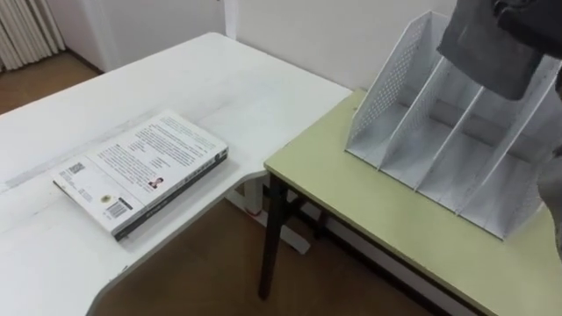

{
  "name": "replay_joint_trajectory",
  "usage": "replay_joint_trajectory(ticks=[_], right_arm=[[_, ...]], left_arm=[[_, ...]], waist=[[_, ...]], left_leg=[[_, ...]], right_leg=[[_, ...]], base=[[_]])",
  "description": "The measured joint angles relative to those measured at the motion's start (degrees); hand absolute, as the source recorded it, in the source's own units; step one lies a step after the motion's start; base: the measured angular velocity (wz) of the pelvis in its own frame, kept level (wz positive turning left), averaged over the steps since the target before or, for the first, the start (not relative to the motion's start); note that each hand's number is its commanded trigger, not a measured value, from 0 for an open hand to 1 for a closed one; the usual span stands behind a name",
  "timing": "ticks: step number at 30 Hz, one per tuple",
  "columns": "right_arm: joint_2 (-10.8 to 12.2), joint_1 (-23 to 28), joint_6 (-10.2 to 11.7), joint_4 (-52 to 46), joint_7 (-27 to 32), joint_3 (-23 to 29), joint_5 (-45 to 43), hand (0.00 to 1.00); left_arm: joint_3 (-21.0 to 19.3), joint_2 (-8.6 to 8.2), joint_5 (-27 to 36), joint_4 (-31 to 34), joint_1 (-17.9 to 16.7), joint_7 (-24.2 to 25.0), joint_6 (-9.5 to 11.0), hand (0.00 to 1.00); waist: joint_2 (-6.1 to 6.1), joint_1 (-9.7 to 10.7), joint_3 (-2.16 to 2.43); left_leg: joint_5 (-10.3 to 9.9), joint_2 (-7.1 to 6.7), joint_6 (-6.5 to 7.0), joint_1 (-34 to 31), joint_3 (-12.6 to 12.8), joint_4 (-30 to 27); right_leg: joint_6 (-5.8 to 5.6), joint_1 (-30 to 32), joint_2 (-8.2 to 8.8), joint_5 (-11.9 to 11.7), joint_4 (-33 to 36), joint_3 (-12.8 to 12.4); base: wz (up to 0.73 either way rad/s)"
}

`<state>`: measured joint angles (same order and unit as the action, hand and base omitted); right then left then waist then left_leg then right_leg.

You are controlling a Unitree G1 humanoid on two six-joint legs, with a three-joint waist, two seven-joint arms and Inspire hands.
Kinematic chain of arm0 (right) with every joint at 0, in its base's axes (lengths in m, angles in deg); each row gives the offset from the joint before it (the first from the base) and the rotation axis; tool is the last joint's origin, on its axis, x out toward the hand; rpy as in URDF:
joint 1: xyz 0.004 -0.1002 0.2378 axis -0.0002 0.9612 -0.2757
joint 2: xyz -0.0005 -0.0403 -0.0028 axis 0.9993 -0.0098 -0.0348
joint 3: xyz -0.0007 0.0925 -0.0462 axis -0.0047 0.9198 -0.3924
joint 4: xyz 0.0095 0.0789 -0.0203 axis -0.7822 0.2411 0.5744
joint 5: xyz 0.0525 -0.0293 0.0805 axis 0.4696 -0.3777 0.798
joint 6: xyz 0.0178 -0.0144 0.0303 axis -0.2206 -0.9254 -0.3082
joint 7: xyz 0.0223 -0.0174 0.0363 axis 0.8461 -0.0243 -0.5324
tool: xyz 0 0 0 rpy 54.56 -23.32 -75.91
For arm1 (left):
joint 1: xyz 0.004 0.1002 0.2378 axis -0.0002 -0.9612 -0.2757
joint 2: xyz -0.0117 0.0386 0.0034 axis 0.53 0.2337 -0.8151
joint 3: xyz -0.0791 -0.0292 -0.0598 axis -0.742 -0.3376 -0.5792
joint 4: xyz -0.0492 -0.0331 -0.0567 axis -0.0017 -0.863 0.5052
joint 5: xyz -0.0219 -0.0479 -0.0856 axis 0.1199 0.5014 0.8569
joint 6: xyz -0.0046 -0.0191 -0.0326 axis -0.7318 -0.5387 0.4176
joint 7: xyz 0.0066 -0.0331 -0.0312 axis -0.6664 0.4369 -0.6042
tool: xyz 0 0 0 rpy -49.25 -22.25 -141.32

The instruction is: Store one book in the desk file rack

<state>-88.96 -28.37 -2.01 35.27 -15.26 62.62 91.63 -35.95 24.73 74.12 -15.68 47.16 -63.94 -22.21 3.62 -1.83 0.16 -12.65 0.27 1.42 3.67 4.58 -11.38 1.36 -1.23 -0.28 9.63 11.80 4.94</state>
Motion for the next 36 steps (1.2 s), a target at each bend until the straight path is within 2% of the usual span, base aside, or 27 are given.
replay_joint_trajectory(ticks=[5, 10, 12, 17, 20, 27, 36], right_arm=[[-0.15, -4.47, -0.02, 5.5, 4.11, 0.58, 0.59, 1.0], [-0.68, -6.56, -0.04, 9.35, 6.83, 1.22, 0.63, 1.0], [-1.5, -7.27, -0.15, 11.4, 7.51, 1.22, 0.62, 1.0], [-5.72, -7.58, -0.15, 17.21, 7.62, 1.37, 2.93, 1.0], [-6.3, -7.58, -0.27, 19.45, 7.28, 1.44, 3.54, 1.0], [-6.36, -7.59, -2.07, 21.3, 7.47, 3.01, 5.16, 1.0], [-6.43, -11.03, -2.27, 26.54, 8.37, 3.48, 5.26, 1.0]], left_arm=[[-0.53, -0.17, -0.06, 0.0, -0.01, -1.29, -0.11, 0.0], [-1.29, -0.16, 0.03, 0.31, -0.35, -1.45, -0.5, 0.0], [-1.3, -0.14, 0.03, 0.28, -0.35, -1.44, -0.49, 0.0], [-2.1, -0.17, -0.07, 0.25, -0.42, -1.48, -0.47, 0.0], [-2.84, -0.15, -0.57, 0.47, -0.54, -1.64, -0.85, 0.0], [-3.99, -0.08, -1.51, 0.54, -0.52, -2.1, -1.77, 0.0], [-4.03, 0.55, -2.12, 0.51, -0.5, -2.7, -2.36, 0.0]], waist=[[-0.17, -0.13, -0.02], [-0.18, -0.12, 0.0], [-0.16, -0.11, 0.01], [0.04, -0.25, 0.1], [0.17, 0.03, 0.1], [0.77, 0.31, 0.23], [1.43, 0.42, 0.34]], left_leg=[[0.0, 0.04, 0.0, -0.22, -0.47, 0.1], [0.0, -0.04, 0.0, -0.61, -1.07, 0.04], [0.01, -0.11, 0.0, -0.75, -1.32, 0.0], [0.04, -0.12, -0.01, -0.77, -1.46, -0.01], [0.15, -0.13, -0.08, -0.89, -1.6, -0.01], [0.54, -0.18, -0.22, -1.03, -1.48, 0.04], [0.58, -0.19, -0.21, -0.94, -1.49, 0.02]], right_leg=[[0.04, -0.07, -0.05, -0.04, 0.01, 0.31], [0.04, 0.13, 0.03, -0.04, -0.05, 1.05], [0.04, 0.22, 0.11, -0.04, -0.06, 1.43], [0.05, 0.17, 0.14, -0.03, -0.07, 1.66], [0.05, 0.22, 0.15, -0.03, -0.05, 1.71], [0.14, 0.39, 0.14, 0.03, 0.0, 1.66], [0.16, 0.21, 0.14, 0.02, -0.03, 1.7]], base=[[0.01], [0.05], [0.06], [0.01], [0.0], [0.0], [0.0]])
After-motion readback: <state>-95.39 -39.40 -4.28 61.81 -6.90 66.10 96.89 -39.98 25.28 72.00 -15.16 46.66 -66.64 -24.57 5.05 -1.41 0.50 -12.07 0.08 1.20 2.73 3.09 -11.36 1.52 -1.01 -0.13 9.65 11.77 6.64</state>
